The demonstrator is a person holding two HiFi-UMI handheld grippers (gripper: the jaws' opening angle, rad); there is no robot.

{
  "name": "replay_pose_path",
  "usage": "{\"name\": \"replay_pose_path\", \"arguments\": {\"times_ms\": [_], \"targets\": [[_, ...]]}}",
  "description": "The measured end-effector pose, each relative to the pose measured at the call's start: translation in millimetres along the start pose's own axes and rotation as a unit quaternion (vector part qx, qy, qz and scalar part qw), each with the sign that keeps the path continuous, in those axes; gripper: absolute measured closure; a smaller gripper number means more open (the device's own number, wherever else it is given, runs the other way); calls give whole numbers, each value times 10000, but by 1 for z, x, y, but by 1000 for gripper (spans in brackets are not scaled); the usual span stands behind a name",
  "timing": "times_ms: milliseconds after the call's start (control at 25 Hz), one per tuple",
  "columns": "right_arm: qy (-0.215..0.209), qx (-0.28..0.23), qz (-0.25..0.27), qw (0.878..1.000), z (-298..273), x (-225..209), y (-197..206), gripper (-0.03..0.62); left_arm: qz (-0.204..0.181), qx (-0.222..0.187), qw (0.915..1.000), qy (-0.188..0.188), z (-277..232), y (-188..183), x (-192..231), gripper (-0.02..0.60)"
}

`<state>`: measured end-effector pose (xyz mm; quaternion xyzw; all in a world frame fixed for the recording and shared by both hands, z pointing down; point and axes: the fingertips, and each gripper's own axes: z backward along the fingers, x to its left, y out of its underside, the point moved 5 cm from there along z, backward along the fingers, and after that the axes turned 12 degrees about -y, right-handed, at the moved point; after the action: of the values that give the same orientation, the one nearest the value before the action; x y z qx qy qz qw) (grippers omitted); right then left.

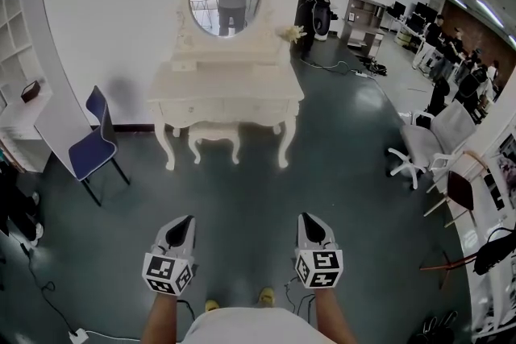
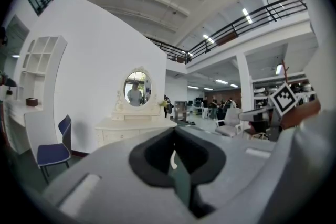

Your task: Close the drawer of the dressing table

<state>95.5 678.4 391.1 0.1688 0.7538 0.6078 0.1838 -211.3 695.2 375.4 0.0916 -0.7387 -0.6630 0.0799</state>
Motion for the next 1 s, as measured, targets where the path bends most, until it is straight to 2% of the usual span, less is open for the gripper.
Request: {"name": "replay_pose_path", "arguments": {"times_ms": [240, 440, 640, 1000], "targets": [[-24, 56, 2, 10000, 2, -2, 2, 585, -34, 55, 10000, 29, 1, 0, -3, 583], [-52, 64, -52, 10000, 2, -3, 6, 528, -71, 103, 9999, 116, 0, 4, -10, 583], [-6, 59, 24, 10000, 2, -7, 5, 517, -89, 121, 9997, 177, -5, 2, -17, 583], [-47, 125, -148, 9998, -7, -40, 18, 510, -122, 209, 9995, 199, -31, 8, -40, 583]]}}
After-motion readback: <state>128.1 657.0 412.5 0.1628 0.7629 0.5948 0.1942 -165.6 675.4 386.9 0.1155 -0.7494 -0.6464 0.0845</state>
